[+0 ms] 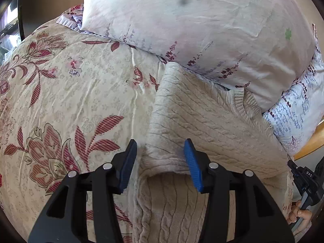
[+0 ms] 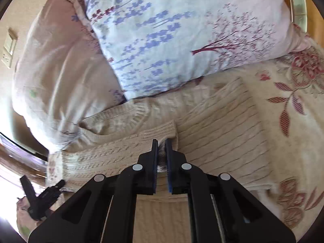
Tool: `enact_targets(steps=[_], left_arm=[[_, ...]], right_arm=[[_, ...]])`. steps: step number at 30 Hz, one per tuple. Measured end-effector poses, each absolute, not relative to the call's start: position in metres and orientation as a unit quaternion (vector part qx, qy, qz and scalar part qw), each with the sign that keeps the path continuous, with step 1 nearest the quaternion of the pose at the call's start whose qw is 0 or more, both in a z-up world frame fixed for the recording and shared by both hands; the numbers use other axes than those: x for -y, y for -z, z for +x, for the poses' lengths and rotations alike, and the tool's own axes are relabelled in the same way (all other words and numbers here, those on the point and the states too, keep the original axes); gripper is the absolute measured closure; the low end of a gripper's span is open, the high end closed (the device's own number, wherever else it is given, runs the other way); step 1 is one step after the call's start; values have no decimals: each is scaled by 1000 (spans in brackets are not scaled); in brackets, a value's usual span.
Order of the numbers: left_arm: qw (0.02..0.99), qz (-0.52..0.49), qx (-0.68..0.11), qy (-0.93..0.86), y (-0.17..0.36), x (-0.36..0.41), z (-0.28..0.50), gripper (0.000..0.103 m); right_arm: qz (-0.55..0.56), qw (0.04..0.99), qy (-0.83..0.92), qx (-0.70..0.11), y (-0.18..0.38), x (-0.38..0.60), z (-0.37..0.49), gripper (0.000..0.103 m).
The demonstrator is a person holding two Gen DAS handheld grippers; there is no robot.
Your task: Fold small clothes
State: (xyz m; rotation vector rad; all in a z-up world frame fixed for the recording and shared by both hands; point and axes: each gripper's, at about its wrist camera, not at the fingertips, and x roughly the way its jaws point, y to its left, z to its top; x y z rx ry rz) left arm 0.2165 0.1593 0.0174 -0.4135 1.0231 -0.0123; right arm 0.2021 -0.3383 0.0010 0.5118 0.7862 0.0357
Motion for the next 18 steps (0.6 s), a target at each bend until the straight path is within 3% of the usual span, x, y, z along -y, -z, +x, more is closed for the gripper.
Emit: enact_targets(steps=[2, 6, 14, 16, 18], left_arm=[[850, -196, -489, 6, -16, -161, 217, 58], [852, -173, -494, 4, -12, -158, 219, 73], [858, -81, -508, -5, -10, -138, 230, 73], [858, -86, -507, -1, -11, -140, 229, 73], [860, -110, -498, 10, -17, -147, 219, 73]], right_arm=[[248, 883, -5, -398, 11, 343, 204, 95], [201, 886, 18, -417, 22, 332, 206, 95], [-30, 902, 74, -424, 18, 268, 219, 89], [-17, 901, 61, -430, 14, 270, 219, 89], [80, 903, 23, -421, 4, 295, 207, 80]])
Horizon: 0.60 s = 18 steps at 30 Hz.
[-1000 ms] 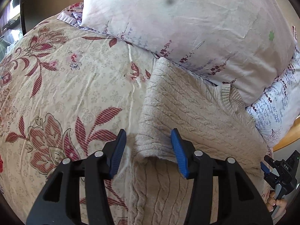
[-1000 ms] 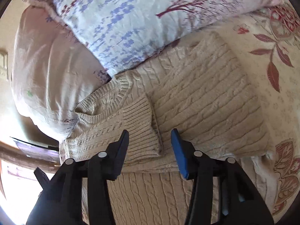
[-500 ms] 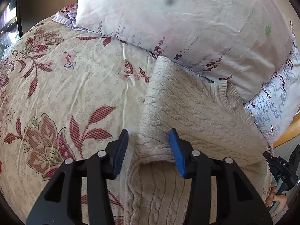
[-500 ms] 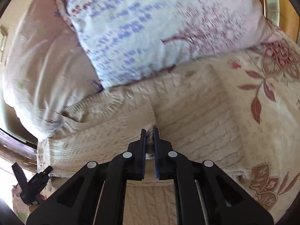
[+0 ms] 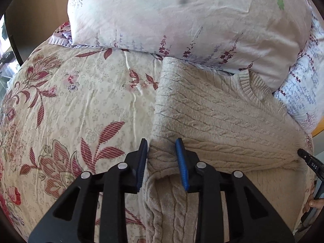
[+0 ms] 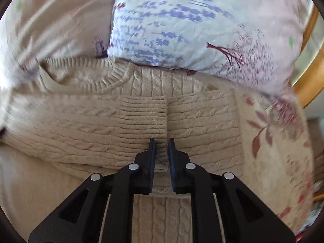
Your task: Fold small clothes
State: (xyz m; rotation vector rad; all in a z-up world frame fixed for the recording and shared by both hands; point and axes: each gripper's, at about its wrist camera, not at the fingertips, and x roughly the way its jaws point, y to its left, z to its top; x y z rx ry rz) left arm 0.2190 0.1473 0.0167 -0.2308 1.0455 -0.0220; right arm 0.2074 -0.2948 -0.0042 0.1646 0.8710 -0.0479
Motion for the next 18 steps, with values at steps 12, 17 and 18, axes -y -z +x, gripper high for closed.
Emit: enact_targets(steps=[12, 17, 18], left_arm=[[838, -199, -494, 120, -29, -195, 112, 58], [822, -210, -513, 132, -16, -191, 79, 58], [818, -213, -516, 134, -13, -190, 75, 58]], right_arm=[[320, 859, -33, -398, 29, 421, 72, 43], [362, 834, -61, -411, 52, 430, 42, 43], [365, 831, -64, -416, 57, 429, 37, 43]])
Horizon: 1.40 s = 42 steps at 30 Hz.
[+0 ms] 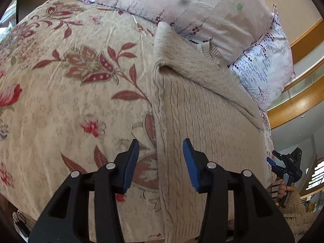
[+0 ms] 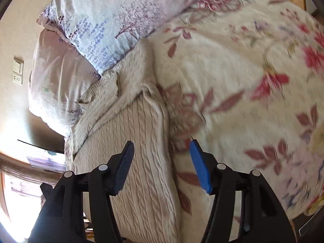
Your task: Fold small clothes
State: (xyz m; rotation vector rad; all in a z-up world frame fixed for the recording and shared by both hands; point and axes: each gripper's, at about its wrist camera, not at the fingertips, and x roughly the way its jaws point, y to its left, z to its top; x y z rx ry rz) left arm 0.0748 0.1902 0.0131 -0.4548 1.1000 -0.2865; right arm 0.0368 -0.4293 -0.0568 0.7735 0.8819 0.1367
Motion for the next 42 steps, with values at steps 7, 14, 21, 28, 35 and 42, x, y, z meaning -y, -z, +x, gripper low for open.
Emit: enact_targets(steps=[7, 14, 21, 28, 35, 42], left_arm=[[802, -244, -520, 162, -4, -182, 49, 59], [772, -281, -532, 204, 3, -170, 18, 69], [742, -295, -554, 235, 10, -158, -12, 79], [743, -288, -557, 235, 5, -155, -15, 93], [775, -278, -518, 232, -18, -160, 0, 96], [812, -318, -441, 213, -55, -189, 43, 97]], right_arm=[[376, 815, -124, -423, 71, 412, 11, 47], [396, 774, -197, -453, 89, 395, -8, 60], [369, 752, -234, -494, 98, 380, -32, 71], [343, 756, -244, -501, 96, 374, -39, 84], [304, 820, -236, -424, 55, 376, -37, 94], [282, 880, -201, -326, 3, 389, -22, 95]])
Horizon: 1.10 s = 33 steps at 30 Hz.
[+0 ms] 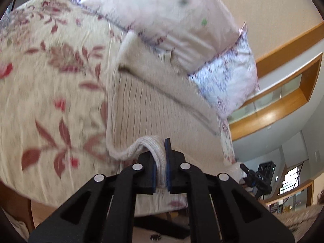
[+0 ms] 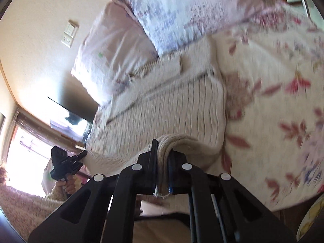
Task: Fold small clothes
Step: 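Grasp the opposite side edge with the left gripper and fold it inward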
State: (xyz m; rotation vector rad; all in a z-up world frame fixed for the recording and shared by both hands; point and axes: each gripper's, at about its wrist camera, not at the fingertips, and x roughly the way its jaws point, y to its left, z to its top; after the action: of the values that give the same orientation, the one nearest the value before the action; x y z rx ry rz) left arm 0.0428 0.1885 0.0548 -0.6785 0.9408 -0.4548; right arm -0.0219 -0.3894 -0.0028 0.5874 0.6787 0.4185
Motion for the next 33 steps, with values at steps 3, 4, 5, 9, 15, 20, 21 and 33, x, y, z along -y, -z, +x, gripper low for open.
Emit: enact_targets(steps=[3, 4, 5, 9, 15, 20, 21, 33], left_arm=[[824, -325, -414, 209, -72, -188, 65, 97], [829, -327, -404, 208, -78, -187, 74, 97], [831, -328, -398, 208, -83, -186, 81, 97], [838, -330, -383, 206, -98, -179, 116, 97], [842, -338, -374, 191, -109, -171, 166, 97], [844, -342, -372, 179, -110, -162, 209, 97], [844, -341, -374, 177, -109, -160, 218, 97], [825, -367, -405, 141, -65, -153, 279, 97]], right_arm=[[282, 895, -187, -291, -16, 396, -12, 95], [283, 898, -185, -281, -22, 397, -7, 95], [283, 900, -184, -274, -26, 397, -3, 95], [282, 908, -178, -256, -38, 395, 24, 95], [292, 913, -164, -231, -52, 398, 68, 95], [303, 913, -147, -229, -49, 401, 102, 95], [306, 912, -143, -231, -46, 402, 109, 95], [346, 895, -99, -264, -18, 413, 176, 95]])
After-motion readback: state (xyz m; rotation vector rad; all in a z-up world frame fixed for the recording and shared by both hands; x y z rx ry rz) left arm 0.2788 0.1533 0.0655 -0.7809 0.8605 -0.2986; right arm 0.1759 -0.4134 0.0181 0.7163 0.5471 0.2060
